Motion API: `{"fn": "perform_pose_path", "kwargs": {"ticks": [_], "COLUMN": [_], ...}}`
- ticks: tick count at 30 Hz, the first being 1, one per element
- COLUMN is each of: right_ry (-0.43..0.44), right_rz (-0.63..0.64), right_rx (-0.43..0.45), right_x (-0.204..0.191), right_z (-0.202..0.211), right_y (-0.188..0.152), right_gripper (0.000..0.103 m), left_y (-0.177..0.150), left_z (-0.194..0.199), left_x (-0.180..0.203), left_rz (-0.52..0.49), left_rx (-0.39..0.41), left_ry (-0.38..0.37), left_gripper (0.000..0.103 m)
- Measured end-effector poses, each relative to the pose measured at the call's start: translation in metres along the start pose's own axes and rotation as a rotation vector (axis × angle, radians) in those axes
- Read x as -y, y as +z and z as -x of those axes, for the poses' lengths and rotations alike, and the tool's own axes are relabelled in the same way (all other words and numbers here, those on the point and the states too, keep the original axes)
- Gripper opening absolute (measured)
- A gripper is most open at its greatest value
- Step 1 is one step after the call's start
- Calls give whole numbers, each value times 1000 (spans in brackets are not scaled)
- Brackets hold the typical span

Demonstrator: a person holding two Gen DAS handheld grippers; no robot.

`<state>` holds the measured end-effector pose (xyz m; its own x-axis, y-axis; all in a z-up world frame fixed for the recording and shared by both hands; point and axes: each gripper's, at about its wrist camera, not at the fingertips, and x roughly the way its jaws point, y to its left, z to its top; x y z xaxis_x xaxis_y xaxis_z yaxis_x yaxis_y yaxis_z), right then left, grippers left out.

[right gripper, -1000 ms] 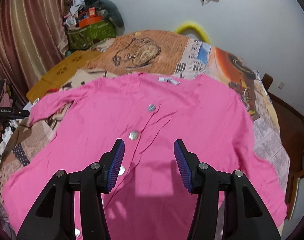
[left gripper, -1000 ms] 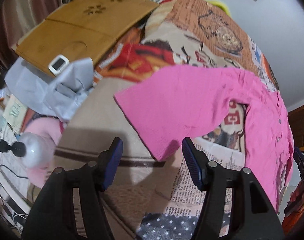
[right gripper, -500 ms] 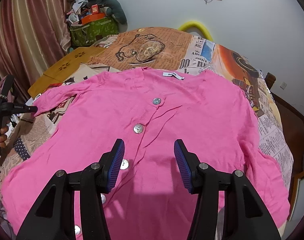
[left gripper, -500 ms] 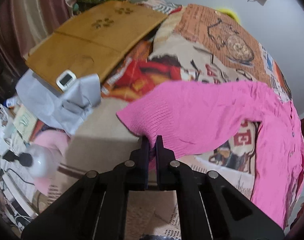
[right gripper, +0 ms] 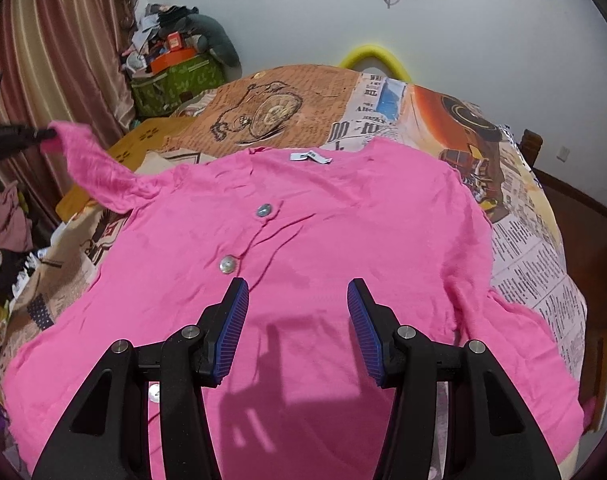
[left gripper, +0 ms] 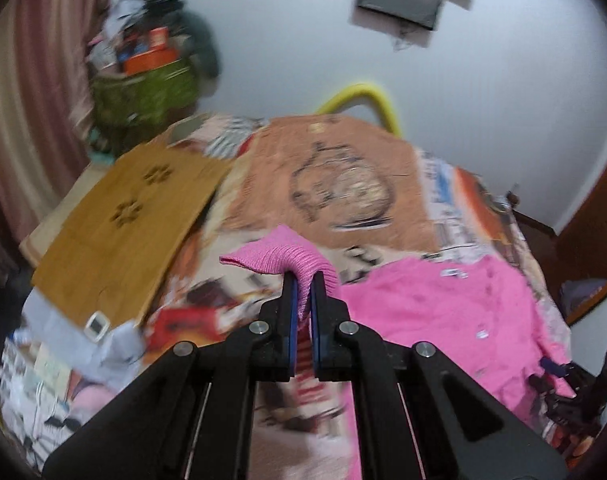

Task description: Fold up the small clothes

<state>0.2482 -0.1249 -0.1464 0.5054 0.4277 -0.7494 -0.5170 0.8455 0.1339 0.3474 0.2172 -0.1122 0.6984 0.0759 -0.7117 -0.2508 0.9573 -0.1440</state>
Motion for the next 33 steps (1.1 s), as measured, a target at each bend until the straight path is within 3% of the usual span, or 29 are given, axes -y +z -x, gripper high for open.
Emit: {"fn": "perform_pose_path", "kwargs": {"ticks": [6, 12, 17, 18, 19, 21, 24, 28, 33], "right_ry": [16, 25, 34, 36, 37, 39, 44, 53, 91], "right_rz": [9, 5, -11, -14, -16, -19, -16, -7, -14], "right_rx": [27, 45, 51, 50, 48, 45, 45, 45, 40], "right_x": [10, 23, 31, 32, 33, 33, 32, 28, 17], "right_z": [3, 2, 1, 1, 0, -1, -2, -4, -15], "right_y": [2, 4, 3, 3, 3, 3, 5, 9, 22], "right_gripper": [48, 48, 48, 48, 48, 48, 48, 48, 48], "left_y": [9, -18, -60, -67, -71, -77, -74, -55, -45], "left_z": [-31, -70, -94, -96, -97, -98, -85, -73, -77], "left_x": [91, 180, 236, 240, 242, 245, 235, 203, 139], "left_rz": [-123, -263, -427, -447, -461, -480, -462, -411, -335], "left_rx": [-31, -139, -235, -247, -258, -273, -219, -143, -117], "left_ry": [-128, -272, -290, -280, -273, -270, -262, -208, -79], "left_gripper": [5, 5, 5, 10, 14, 37, 62, 74, 76]}}
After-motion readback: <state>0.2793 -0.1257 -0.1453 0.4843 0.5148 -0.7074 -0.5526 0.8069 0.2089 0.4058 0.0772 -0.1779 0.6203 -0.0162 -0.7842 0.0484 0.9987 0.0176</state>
